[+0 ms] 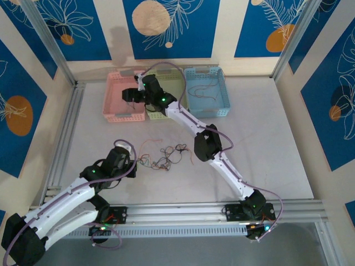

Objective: Untangle the cables

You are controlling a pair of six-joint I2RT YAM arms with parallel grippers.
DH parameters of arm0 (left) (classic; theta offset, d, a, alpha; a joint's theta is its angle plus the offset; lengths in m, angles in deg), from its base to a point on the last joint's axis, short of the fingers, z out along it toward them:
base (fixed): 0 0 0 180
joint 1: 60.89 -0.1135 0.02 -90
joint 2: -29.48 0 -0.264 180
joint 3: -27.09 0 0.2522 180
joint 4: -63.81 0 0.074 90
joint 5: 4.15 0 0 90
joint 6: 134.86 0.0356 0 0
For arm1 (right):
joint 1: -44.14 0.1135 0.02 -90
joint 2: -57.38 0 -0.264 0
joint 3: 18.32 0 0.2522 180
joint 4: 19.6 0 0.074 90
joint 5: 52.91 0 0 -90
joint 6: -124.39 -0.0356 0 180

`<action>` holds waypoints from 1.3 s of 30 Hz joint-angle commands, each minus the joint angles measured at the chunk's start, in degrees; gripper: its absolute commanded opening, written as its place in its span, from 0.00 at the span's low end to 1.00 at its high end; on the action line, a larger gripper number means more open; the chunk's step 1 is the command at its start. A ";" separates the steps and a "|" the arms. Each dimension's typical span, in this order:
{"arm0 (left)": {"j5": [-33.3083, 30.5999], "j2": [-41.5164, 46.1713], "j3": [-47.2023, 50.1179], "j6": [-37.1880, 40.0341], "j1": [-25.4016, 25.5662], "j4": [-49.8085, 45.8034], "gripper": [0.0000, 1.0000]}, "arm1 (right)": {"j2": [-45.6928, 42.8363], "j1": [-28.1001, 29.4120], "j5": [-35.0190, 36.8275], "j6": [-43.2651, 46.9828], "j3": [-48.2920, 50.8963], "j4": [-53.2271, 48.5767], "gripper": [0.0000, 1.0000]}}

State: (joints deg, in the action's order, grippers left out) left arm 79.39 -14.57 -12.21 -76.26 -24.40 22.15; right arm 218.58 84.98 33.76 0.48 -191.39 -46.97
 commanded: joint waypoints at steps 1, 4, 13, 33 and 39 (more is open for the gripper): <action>0.48 -0.12 0.49 0.41 0.04 0.58 0.00 | -6.75 -1.37 -2.92 0.58 1.61 4.17 0.68; 0.58 -0.09 0.50 0.43 0.04 0.58 0.00 | -13.11 -2.73 -6.23 0.21 6.69 1.88 0.64; 0.57 0.35 0.62 0.54 0.13 0.66 0.00 | -47.55 -3.89 -6.20 4.94 48.35 6.20 0.59; 0.40 -2.00 -0.03 0.44 0.09 1.01 0.00 | -73.30 -7.67 -3.70 -4.79 104.66 4.86 0.50; -0.02 -1.91 -0.03 0.23 0.09 0.85 0.00 | -64.03 -7.10 -7.14 -6.87 99.02 -0.61 0.53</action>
State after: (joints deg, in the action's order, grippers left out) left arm 79.39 -16.50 -12.21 -76.26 -24.38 22.39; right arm 152.92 77.40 30.41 -4.30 -89.38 -44.22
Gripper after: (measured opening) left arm 0.065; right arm 0.526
